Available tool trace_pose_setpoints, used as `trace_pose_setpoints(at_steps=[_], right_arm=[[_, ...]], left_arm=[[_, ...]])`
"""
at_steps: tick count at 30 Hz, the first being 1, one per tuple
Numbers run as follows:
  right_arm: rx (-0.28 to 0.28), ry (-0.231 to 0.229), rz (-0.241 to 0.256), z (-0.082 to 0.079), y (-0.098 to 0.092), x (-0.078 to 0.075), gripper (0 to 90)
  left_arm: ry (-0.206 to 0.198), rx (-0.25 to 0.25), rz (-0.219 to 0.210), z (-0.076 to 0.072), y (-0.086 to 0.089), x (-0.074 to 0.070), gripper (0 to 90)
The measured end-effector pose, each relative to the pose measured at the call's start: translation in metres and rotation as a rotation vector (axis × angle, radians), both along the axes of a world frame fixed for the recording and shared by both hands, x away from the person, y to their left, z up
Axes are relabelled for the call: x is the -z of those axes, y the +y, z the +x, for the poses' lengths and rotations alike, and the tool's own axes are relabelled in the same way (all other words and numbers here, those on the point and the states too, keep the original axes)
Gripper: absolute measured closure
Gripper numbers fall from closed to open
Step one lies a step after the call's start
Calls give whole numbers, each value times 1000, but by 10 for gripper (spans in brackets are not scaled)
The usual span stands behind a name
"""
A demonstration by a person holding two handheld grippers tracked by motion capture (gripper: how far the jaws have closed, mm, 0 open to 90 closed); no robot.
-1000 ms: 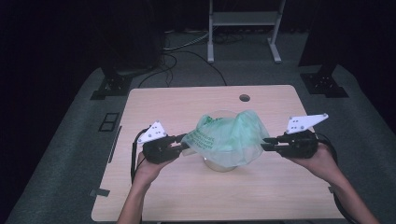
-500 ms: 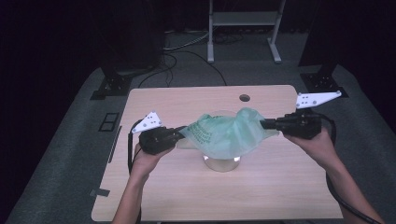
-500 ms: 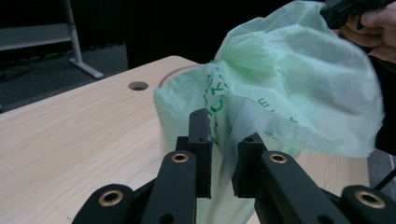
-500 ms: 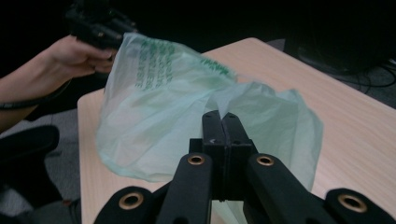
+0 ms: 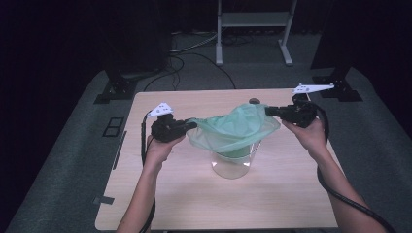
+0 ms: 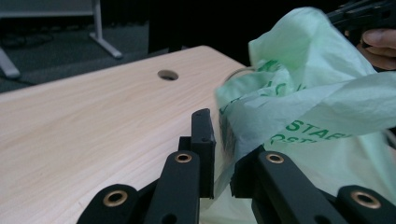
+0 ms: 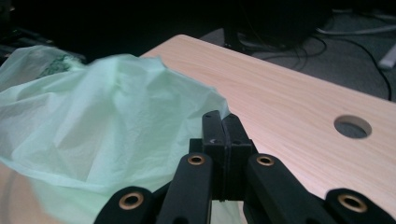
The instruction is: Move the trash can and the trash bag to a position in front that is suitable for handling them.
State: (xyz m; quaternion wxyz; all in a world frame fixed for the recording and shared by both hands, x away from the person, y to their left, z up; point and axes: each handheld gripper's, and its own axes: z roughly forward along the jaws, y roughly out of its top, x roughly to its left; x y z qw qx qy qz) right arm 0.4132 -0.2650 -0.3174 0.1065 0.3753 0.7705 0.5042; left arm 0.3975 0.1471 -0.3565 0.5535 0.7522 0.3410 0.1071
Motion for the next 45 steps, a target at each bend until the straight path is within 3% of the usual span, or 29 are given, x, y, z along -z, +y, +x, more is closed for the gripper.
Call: trace_pose_setpoints(at_steps=[7,12,18,22,28,45], right_arm=[[44,74,4,21,4,32,900],[43,108,-21,24,5,49,900],[18,135,-42,19,5,60,900],[-1,144,-55,15,6,67,900],[-23,157,-48,6,1,74,900],[-118,123,-15,-19,5,69,900]], left_arm=[[87,-41,4,22,-2,28,829],[134,-69,8,27,0,46,838],[164,-63,21,25,-4,60,838],[165,-50,51,22,-9,64,842],[160,-33,51,17,-8,68,854],[128,54,73,-1,-19,64,852]])
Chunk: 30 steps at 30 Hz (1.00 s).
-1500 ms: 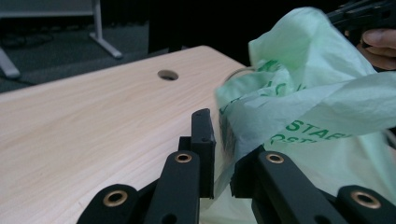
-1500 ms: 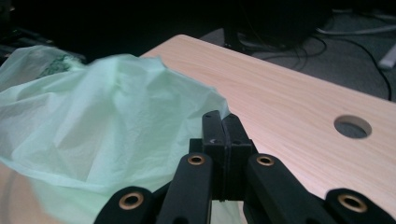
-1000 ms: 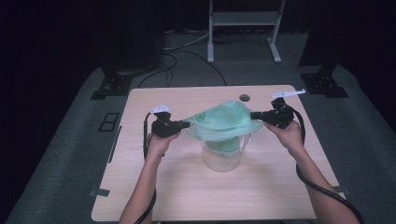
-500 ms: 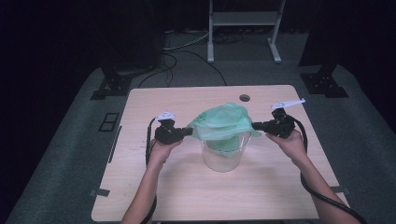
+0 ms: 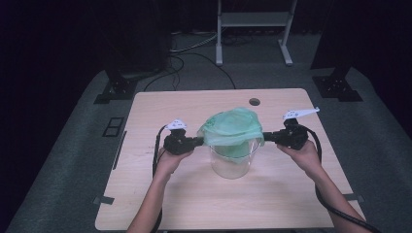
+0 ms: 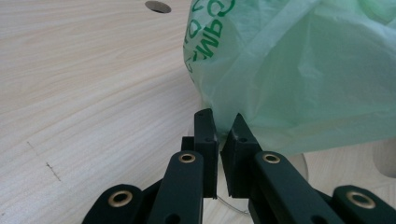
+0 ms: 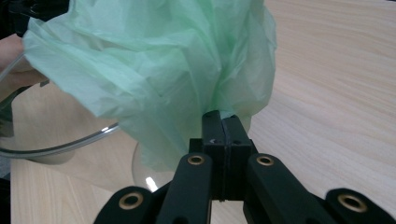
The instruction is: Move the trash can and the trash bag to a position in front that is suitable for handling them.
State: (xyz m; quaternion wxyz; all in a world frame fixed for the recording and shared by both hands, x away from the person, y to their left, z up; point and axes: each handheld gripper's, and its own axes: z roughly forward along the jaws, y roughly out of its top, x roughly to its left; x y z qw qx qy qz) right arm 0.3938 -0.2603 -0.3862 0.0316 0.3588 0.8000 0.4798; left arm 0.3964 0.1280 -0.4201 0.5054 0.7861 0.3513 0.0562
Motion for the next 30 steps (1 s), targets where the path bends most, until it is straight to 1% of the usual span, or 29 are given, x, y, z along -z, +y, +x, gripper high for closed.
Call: trace_pose_setpoints(at_steps=[5,11,12,14,19,25,28,29,30], right_arm=[[-13,-3,1,-2,3,-1,900],[-19,-2,4,-2,4,0,900],[-23,0,4,-3,4,0,900],[-27,-2,-5,-4,5,-1,900],[-45,-7,-9,-8,5,-1,900],[-68,-14,-17,-19,6,-1,900],[-87,-18,-20,-27,6,-1,900],[-92,-20,-24,-29,6,-1,900],[-95,-20,-25,-31,6,-1,900]], left_arm=[[6,15,-3,-1,-2,1,848],[-3,35,3,-1,-6,-1,848],[-9,31,9,-2,-7,-1,849],[-6,37,9,-1,-6,-2,849],[-9,45,6,-3,-5,-1,852],[-22,67,28,-12,-4,-3,852],[-28,78,25,-18,-3,-3,852],[-28,78,25,-18,-3,-3,852],[-31,86,23,-22,-2,-2,852]])
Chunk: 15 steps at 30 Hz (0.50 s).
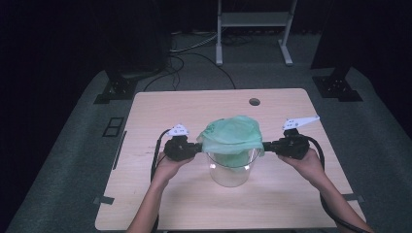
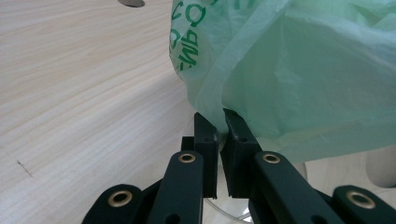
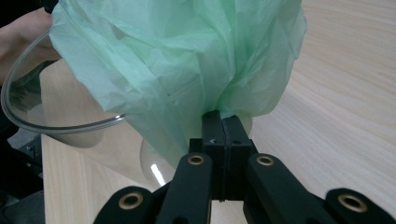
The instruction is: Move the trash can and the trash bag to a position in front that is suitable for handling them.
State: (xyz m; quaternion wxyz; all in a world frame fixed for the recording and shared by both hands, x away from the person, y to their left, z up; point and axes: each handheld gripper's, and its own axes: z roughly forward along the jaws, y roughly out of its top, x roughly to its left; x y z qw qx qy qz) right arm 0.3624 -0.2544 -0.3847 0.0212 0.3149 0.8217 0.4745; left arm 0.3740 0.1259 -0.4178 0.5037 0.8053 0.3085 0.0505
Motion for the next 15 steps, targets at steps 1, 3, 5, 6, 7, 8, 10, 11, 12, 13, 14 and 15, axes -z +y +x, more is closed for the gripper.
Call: trace_pose_setpoints(at_steps=[1,3,5,6,7,8,10,11,12,13,14,15], right_arm=[[-6,-1,-2,-2,0,0,900],[-15,-2,-3,-6,0,0,900],[-27,-2,-8,-10,-1,0,900],[-28,-6,-16,-11,-2,-1,900],[-23,-12,-21,-12,-3,-1,900],[-20,-17,-22,-13,-6,-3,886],[-6,-32,-18,-15,-12,-7,859],[0,-37,-10,-16,-15,-10,848],[7,-45,-2,-16,-19,-13,836],[12,-53,7,-16,-22,-17,812],[18,-59,16,-16,-25,-21,792],[19,-73,29,-16,-27,-25,781]], left_arm=[[-2,4,0,-2,0,0,852],[-7,13,1,-6,1,0,851],[-15,16,13,-8,2,0,833],[-14,11,21,-9,3,-1,810],[-14,11,21,-9,3,-1,776],[-5,-5,19,-9,8,-2,743],[-9,-20,17,-9,13,-4,685],[-8,-27,11,-9,16,-6,645],[-9,-28,10,-9,18,-7,614],[-15,-33,11,-9,21,-10,589],[-17,-40,16,-10,23,-12,535],[-21,-45,15,-10,26,-15,494]])
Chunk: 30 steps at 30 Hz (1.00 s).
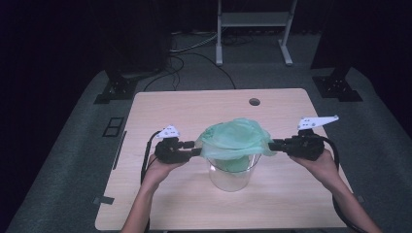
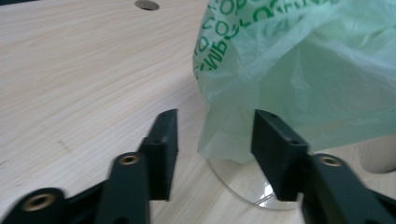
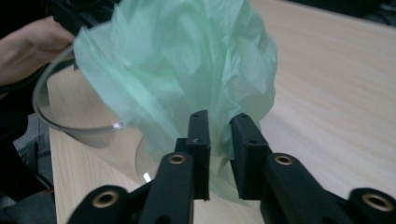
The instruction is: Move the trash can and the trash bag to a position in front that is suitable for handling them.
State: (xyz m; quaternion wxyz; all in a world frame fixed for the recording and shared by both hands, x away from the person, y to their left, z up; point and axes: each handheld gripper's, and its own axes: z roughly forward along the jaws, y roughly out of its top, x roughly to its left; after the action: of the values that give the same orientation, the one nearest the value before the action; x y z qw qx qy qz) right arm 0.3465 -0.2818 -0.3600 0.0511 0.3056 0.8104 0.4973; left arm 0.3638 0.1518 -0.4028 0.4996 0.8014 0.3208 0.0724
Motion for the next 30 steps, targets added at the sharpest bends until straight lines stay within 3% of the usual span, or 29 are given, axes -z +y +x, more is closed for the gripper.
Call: trace_pose_setpoints(at_steps=[2,3,5,10,14,21,30], right_arm=[[4,-15,9,0,-2,-4,760],[1,-44,32,-1,-4,-12,692],[-5,-77,30,-2,-3,-19,635],[-7,-154,-24,-5,9,-27,545],[3,-187,-53,-3,17,-31,510],[43,-226,-63,12,28,-43,509],[52,-281,-113,14,41,-54,442]], left_arm=[[-14,-7,-8,-1,3,-3,453],[-34,-9,-27,-2,6,-9,434],[-57,-4,-21,-4,6,-15,425],[-85,21,2,-3,-1,-24,413],[-90,40,23,-1,-7,-25,417],[-84,60,22,8,-14,-28,527],[-99,54,31,7,-11,-35,489]])
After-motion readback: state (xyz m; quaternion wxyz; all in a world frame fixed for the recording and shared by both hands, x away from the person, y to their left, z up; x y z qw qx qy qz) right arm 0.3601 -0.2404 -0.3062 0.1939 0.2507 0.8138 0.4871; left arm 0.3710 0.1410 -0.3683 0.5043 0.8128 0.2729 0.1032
